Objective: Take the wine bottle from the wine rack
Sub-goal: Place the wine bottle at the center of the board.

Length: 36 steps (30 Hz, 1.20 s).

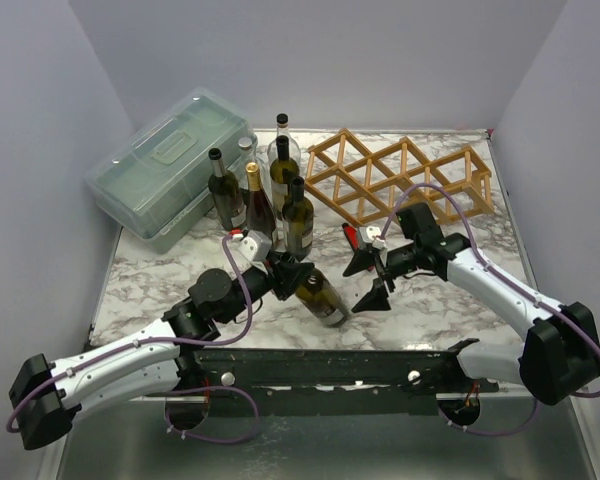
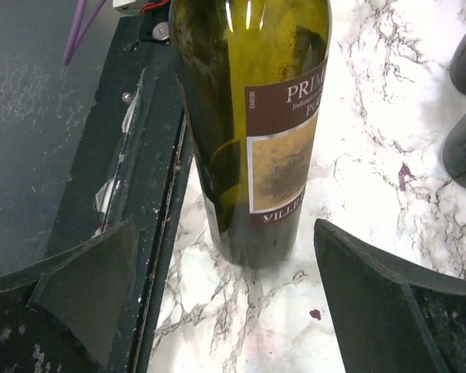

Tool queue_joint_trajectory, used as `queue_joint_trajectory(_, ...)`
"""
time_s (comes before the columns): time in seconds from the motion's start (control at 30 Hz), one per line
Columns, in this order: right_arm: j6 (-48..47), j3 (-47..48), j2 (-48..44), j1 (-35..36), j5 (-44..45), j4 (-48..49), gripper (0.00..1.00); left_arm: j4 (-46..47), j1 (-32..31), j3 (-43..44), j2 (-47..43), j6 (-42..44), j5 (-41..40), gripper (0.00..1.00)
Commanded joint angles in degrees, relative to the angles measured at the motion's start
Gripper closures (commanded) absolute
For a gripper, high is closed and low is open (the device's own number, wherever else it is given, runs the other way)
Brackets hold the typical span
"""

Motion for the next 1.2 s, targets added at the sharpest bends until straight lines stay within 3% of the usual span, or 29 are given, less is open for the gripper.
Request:
queue_joint_trajectory(0.0,-3.03,2.24,-1.22,-0.29,0.56,-3.46,0.01,-3.94,0.34,5.93,-3.19,4.08,-1.17,1.00)
queue_joint_trajectory(0.53,-2.82,3.18,-1.94,-1.00,4.66,-3.80,0.01,-22.24,1.20,14.71,-4.91,14.88,-14.08,1.00)
queue_joint_trajectory(1.17,-2.86,2.97,-2.03,-1.11,6.22,-3.59,0.01,-25.48,9.02,15.76,-5.59,19.01,-21.58,1.00)
